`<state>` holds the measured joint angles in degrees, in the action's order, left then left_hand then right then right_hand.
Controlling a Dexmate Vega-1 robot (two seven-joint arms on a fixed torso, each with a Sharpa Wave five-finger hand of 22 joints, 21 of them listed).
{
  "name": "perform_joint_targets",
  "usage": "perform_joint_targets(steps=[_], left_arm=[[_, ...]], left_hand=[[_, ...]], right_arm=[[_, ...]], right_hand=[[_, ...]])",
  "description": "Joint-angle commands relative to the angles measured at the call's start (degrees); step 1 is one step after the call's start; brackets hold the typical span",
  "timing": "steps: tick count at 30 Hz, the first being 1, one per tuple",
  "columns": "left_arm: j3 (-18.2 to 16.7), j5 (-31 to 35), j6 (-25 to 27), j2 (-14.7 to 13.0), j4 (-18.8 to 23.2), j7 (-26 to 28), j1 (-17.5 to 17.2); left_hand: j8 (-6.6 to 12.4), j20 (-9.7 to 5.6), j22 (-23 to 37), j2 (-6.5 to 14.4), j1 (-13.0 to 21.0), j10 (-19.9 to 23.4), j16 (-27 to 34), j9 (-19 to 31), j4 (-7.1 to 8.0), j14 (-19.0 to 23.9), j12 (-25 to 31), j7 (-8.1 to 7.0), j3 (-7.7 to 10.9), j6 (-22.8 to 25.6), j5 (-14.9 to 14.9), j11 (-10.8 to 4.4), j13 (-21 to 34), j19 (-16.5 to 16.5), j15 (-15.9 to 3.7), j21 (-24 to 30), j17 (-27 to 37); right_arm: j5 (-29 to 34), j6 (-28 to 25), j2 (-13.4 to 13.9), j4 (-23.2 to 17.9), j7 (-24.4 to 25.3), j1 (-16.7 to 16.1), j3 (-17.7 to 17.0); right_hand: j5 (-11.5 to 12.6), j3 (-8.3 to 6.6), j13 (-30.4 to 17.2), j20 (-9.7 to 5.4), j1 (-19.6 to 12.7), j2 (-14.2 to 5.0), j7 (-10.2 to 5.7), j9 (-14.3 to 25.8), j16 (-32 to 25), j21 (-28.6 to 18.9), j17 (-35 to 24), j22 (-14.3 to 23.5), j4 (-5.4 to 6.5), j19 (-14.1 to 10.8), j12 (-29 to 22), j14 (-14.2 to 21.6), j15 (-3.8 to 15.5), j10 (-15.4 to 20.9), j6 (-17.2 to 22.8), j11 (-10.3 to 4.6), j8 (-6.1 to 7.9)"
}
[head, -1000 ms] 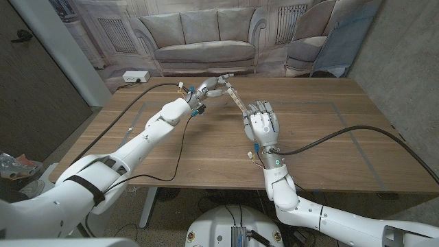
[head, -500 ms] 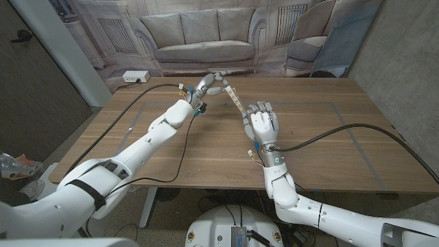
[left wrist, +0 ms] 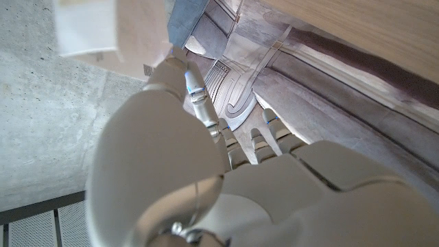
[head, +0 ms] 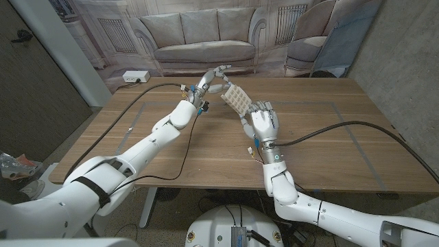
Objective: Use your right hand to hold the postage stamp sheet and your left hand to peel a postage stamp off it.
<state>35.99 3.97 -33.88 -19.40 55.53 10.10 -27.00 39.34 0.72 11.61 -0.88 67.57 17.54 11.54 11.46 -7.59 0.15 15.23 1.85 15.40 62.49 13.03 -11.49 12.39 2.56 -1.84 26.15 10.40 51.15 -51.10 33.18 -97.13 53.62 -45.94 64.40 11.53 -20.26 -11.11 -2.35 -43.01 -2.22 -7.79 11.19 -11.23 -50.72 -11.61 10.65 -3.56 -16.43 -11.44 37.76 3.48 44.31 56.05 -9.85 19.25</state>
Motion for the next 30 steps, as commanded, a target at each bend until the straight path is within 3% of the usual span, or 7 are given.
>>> perform_joint_targets(steps=[1,8,12,17,26,30], left_arm=[[0.99,-0.29,-1.53,0.02,-1.00,-0.40,0.69],[1.65,-0.93,-2.27,-0.65,-0.36,-2.94,1.22],[1.94,-1.42,-1.99,-1.02,0.40,-4.14,1.20],[2.39,-1.58,-1.17,-1.67,1.86,-5.42,1.17],[3.30,-1.84,-1.11,-1.72,2.99,-7.47,1.98],[3.73,-1.98,-0.59,-1.89,3.33,-8.55,2.37]], left_hand=[[-0.48,-0.10,0.24,0.37,0.19,-0.31,0.06,0.49,0.16,-0.49,-0.46,-1.31,-0.45,-0.64,0.67,-0.11,0.24,-0.07,-2.05,0.08,0.30],[-0.90,0.02,0.35,0.72,-0.24,-1.35,-0.03,1.20,0.78,-1.15,-0.95,-3.00,-1.01,-2.48,1.24,0.17,0.49,-0.47,-1.87,0.05,0.49],[-1.00,0.07,0.39,0.88,-0.44,-1.68,-0.11,1.55,1.04,-1.57,-1.11,-3.72,-1.27,-3.19,1.52,0.14,0.58,-0.68,-1.75,0.03,0.55],[-0.98,0.08,0.45,1.13,-0.63,-2.41,-0.17,2.00,1.34,-2.02,-1.43,-4.38,-1.58,-3.79,1.91,0.13,0.70,-0.81,-1.65,0.07,0.63],[-0.93,0.15,0.52,1.32,-0.73,-3.28,-0.18,2.52,1.59,-2.48,-1.78,-4.96,-1.99,-4.52,2.42,-0.05,0.83,-1.11,-1.45,0.07,0.70],[-0.82,0.17,0.55,1.46,-0.71,-3.25,-0.17,2.72,1.66,-2.59,-1.76,-5.07,-2.10,-4.59,2.60,0.01,0.88,-1.18,-1.47,0.09,0.72]], right_arm=[[-7.81,5.43,-2.59,-1.09,5.46,-2.85,-5.35],[-14.26,10.52,-4.67,-2.38,9.06,-5.22,-10.24],[-13.52,10.88,-5.88,-1.71,10.38,-5.24,-11.01],[-12.45,11.34,-7.74,-0.86,10.38,-5.32,-11.99],[-7.44,19.50,-13.30,2.23,10.38,-8.63,-19.30],[-4.81,18.48,-14.15,2.96,10.38,-8.38,-19.30]], right_hand=[[0.44,-1.53,-0.01,-1.95,-1.42,-1.24,-0.03,0.12,0.13,-0.48,-0.03,0.13,-1.01,0.12,0.01,-0.68,9.72,-0.05,0.02,-0.16,-0.29],[0.87,-3.96,0.05,-2.04,-5.30,-2.67,-0.44,0.33,-0.03,-0.89,0.02,0.09,-3.69,-0.29,-0.01,-0.40,9.75,-0.34,-0.09,-0.51,-0.27],[0.96,-4.85,0.07,-2.06,-6.82,-3.07,-0.76,0.45,-0.07,-1.11,0.03,0.10,-4.69,-0.44,0.02,-0.26,9.66,-0.51,-0.37,-0.72,-0.29],[0.83,-4.81,0.07,-1.73,-6.87,-2.52,-1.32,0.56,-0.01,-1.26,0.07,0.11,-4.92,-0.44,0.10,-0.32,9.25,-0.88,-1.16,-0.66,-0.52],[0.79,-4.94,0.06,-1.32,-7.11,-2.13,-1.96,0.72,0.08,-1.45,0.07,0.12,-5.13,-0.23,0.24,-0.57,9.44,-1.67,-3.74,-0.76,-1.47],[0.80,-4.98,0.06,-1.19,-7.31,-1.88,-2.13,0.75,0.17,-1.49,0.12,0.12,-5.31,-0.15,0.31,-0.76,9.33,-1.98,-3.76,-0.98,-1.46]])
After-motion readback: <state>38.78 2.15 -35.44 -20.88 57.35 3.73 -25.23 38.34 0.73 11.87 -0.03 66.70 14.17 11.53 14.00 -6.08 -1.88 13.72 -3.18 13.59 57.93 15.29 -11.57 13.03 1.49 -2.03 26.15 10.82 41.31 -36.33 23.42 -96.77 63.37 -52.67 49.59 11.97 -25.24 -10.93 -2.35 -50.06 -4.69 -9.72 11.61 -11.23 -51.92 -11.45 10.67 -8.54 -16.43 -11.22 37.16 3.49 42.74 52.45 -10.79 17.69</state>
